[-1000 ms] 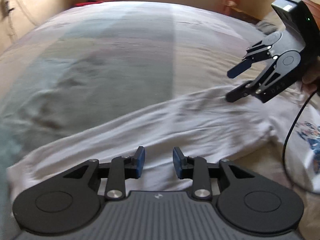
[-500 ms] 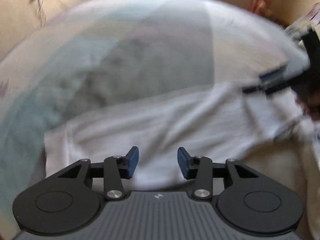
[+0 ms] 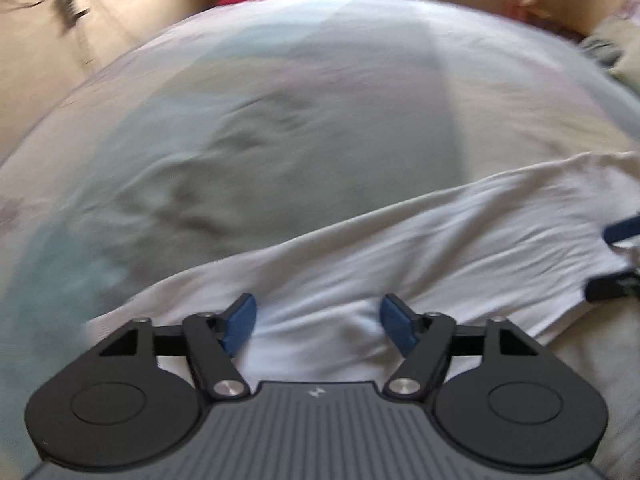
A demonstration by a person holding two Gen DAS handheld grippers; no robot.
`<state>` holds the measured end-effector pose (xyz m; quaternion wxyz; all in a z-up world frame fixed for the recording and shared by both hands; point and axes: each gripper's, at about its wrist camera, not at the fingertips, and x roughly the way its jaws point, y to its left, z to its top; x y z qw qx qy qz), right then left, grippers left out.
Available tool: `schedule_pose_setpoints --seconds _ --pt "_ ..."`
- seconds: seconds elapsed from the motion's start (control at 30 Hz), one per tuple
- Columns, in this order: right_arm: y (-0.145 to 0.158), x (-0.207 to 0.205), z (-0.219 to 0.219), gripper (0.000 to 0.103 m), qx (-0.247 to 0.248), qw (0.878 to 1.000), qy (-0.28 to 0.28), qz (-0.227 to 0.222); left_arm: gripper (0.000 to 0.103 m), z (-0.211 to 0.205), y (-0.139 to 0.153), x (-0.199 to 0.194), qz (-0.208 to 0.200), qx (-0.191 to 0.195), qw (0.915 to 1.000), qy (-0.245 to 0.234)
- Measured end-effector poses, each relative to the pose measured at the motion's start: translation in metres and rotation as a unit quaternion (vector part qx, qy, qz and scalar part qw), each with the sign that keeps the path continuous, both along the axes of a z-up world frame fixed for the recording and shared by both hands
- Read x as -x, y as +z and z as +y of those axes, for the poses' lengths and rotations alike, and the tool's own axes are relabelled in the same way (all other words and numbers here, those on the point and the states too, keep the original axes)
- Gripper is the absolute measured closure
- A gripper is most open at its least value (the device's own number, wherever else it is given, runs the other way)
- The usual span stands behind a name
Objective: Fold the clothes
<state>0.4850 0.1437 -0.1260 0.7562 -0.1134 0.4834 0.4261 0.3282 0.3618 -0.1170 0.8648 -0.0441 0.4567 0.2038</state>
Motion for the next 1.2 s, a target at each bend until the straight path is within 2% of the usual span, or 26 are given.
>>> schedule_pose_setpoints --seconds 0.1,0.13,0.17,0.27,0.37,0.43,0.53,0.6,0.67,0.77,0.83,0.9,0.97,1.03,1.07,1.13,1.2 --pt "0.003 0.017 0.023 0.000 -0.020 0.999 0.037 0.023 0.028 0.023 0.007 0.011 0.027 -0.007 0.9979 0.058" --pt "0.006 0.020 0.027 0.000 -0.025 0.998 0.046 0.028 0.036 0.026 0.010 0.011 0.028 -0.008 0.9970 0.071" --pt "0.009 0.020 0.025 0.000 -0.037 0.997 0.051 0.036 0.036 0.026 0.015 0.011 0.021 -0.008 0.9967 0.077" --pt "0.016 0.019 0.009 0.000 -0.043 0.998 0.042 0.021 0.033 0.013 0.023 0.004 -0.015 0.019 0.9983 0.053" --pt "0.014 0.013 -0.005 0.000 -0.019 0.999 0.027 0.001 0.032 0.001 0.013 -0.009 -0.016 0.054 0.9981 0.024" --pt "0.011 0.008 -0.013 0.000 -0.009 1.000 0.013 -0.004 0.031 -0.002 0.003 -0.011 -0.014 0.057 0.9978 0.033" --pt "0.007 0.000 -0.020 0.000 0.002 1.000 -0.003 -0.013 0.027 0.011 -0.004 -0.001 -0.011 0.020 0.9945 0.102" --pt "0.005 -0.001 -0.022 0.000 0.007 1.000 -0.004 -0.021 0.029 0.021 0.001 0.002 -0.010 0.033 0.9894 0.141" --pt "0.004 0.001 -0.022 0.000 0.010 1.000 -0.001 -0.029 0.033 0.018 0.009 -0.004 -0.009 0.034 0.9915 0.125" --pt "0.008 0.013 -0.017 0.000 0.006 0.998 0.037 -0.055 0.031 0.003 0.020 -0.024 -0.025 0.083 0.9947 0.055" --pt "0.008 0.027 -0.008 0.000 0.010 0.994 0.082 -0.074 0.031 -0.007 0.024 -0.040 -0.047 0.146 0.9880 0.017" --pt "0.002 0.040 -0.001 0.000 0.022 0.988 0.125 -0.084 0.031 -0.016 0.022 -0.055 -0.059 0.206 0.9767 -0.011" --pt "-0.008 0.051 0.005 0.000 0.046 0.983 0.159 -0.076 0.031 -0.023 0.012 -0.070 -0.054 0.237 0.9695 -0.027" --pt "-0.010 0.059 0.002 0.000 0.051 0.982 0.161 -0.085 0.031 -0.031 0.001 -0.082 -0.036 0.231 0.9718 -0.033" --pt "-0.010 0.061 -0.001 0.000 0.049 0.982 0.158 -0.085 0.031 -0.037 0.000 -0.086 -0.034 0.213 0.9757 -0.037" --pt "-0.010 0.061 -0.004 0.000 0.047 0.983 0.156 -0.084 0.028 -0.045 0.002 -0.096 -0.030 0.190 0.9804 -0.043" --pt "-0.010 0.060 -0.003 0.000 0.048 0.983 0.155 -0.084 0.030 -0.050 0.007 -0.100 -0.030 0.184 0.9815 -0.043"
